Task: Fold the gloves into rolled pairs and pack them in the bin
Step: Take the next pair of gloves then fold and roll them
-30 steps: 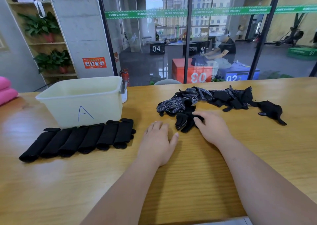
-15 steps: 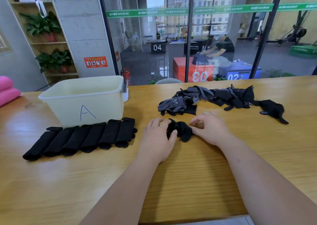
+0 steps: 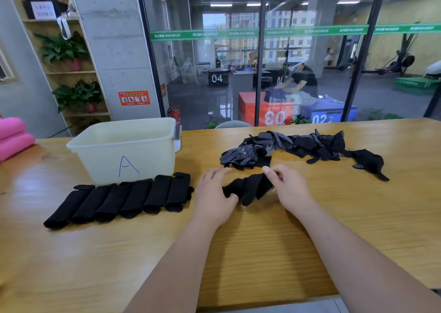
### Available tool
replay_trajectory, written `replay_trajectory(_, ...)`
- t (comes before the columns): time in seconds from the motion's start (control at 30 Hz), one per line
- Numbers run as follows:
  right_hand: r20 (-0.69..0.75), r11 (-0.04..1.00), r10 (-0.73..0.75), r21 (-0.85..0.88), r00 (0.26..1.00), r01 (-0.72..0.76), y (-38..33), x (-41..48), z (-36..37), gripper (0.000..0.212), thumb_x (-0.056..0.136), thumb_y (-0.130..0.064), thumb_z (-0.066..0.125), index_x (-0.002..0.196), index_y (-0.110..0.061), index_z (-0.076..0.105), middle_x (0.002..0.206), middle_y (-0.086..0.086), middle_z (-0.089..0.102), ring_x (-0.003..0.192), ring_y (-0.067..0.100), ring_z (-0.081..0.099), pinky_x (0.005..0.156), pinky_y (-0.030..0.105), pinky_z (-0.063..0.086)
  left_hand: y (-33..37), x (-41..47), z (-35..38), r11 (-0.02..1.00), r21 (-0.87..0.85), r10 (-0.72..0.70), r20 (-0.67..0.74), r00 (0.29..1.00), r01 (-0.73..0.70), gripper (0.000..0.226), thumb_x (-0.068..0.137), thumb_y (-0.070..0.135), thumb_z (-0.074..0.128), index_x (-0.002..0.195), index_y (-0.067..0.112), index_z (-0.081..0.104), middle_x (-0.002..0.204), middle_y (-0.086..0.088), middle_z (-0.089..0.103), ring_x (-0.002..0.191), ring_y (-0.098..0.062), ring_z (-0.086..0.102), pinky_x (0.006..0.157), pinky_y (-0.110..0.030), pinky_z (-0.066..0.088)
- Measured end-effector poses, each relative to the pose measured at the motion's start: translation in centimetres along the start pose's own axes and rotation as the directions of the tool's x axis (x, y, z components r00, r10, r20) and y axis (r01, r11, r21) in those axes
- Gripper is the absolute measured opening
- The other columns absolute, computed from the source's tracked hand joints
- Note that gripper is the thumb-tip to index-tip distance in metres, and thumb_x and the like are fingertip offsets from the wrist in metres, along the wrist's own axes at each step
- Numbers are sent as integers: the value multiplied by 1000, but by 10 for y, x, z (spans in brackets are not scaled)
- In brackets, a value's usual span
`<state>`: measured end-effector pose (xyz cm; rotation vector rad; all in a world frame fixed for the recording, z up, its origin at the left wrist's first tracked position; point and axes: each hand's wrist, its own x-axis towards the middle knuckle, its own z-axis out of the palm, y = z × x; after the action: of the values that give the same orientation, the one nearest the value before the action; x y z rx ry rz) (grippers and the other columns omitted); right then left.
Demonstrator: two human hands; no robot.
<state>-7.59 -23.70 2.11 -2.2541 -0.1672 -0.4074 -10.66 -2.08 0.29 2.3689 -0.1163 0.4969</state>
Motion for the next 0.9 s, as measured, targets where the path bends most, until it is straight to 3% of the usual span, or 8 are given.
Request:
replay_trajectory(0.1,22,989,31,142,999,-34,-21,0,-17,40,106,-51,54,84,-19,65,74,0,74,60,12,70,62,30,50,3,0,-4,993,-100,-55,13,998,56,59,94,21,61,150,34,50,149,16,46,144,-7,30,120,-30,27)
replay_trajectory(0.17,77,982,-18,191,997,3,-42,2,-33,40,106,-44,58,81,-14,66,71,1,76,57,11,71,60,30,54,3,0,-7,981,-179,-75,6,997,74,52,98,20,57,148,34,53,147,15,48,142,-7,35,121,-33,33)
replay_trajectory(0.27,230,990,-118,108,966,96,-74,10,-59,37,104,-42,64,81,-13,66,67,2,75,57,16,72,58,33,59,1,-2,-11,919,-371,-149,-22,989,130,46,102,17,49,142,36,59,142,14,51,127,-1,50,108,-23,46)
replay_trajectory(0.37,406,994,-107,26,907,106,-100,19,-83,25,101,-36,70,93,-13,73,73,5,77,63,20,73,62,32,62,0,-2,-14,855,-488,-222,-33,974,178,44,100,20,47,134,42,63,142,16,56,133,-3,48,117,-37,41)
replay_trajectory(0.53,568,997,-73,14,820,79,-130,24,-104,15,99,-36,73,106,-23,77,71,-3,75,60,14,64,58,27,54,0,-5,-15,800,-569,-241,-14,970,190,44,98,26,41,128,47,66,137,20,60,132,-4,50,115,-40,42)
replay_trajectory(0.6,547,998,-56,28,835,49,-134,28,-100,15,98,-38,74,104,-25,78,66,-5,71,58,12,60,57,28,51,0,-5,-17,787,-587,-241,-12,970,188,45,100,28,37,128,47,66,136,21,61,131,-4,51,113,-39,43)
replay_trajectory(0.73,420,994,-62,107,905,18,-140,38,-81,16,99,-40,73,100,-25,77,79,-1,78,63,10,67,59,27,52,1,-5,-17,770,-610,-255,-24,967,188,43,103,26,36,128,43,67,132,21,63,129,0,52,111,-38,44)
replay_trajectory(0.9,22,903,-84,425,996,67,-137,34,-60,12,103,-31,69,102,-21,75,87,-1,79,60,12,66,52,24,48,-2,-3,-14,770,-608,-272,-41,961,192,41,102,32,37,129,43,66,134,21,62,129,1,51,117,-41,42)
